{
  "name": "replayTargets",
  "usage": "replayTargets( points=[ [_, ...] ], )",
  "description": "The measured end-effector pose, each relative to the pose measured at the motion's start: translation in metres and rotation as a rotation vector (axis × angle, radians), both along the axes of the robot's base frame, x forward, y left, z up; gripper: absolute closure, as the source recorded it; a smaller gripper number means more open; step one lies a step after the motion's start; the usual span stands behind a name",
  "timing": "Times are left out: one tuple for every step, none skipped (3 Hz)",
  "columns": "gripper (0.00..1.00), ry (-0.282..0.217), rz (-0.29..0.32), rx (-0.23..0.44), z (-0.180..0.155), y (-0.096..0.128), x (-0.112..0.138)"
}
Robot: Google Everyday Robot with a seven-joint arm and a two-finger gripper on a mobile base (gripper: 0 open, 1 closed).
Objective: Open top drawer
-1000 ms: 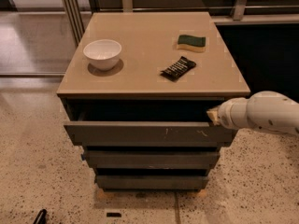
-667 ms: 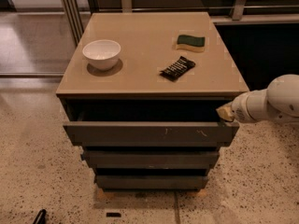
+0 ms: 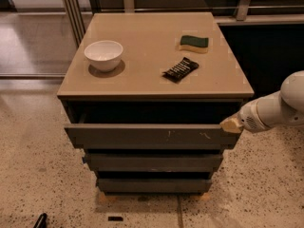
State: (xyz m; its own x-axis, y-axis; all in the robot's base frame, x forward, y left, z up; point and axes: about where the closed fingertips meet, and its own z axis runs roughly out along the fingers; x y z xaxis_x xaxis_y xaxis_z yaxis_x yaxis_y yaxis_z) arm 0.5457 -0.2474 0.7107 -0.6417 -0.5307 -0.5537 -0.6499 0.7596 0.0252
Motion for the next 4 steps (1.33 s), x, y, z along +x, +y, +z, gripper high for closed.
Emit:
replayTargets(
  points=[
    [1.0,-0.048,-0.037,0.001,-0.006,-0.002,0.013],
    [1.0,-0.121,-0.067,-0.002,-0.01,-0.001,0.038],
    [1.0,-0.18,-0.077,-0.012,-0.003,0.001,0.058],
    [1.0,-0.18,-0.077,-0.012,-0.005,0.002,0.055]
  ],
)
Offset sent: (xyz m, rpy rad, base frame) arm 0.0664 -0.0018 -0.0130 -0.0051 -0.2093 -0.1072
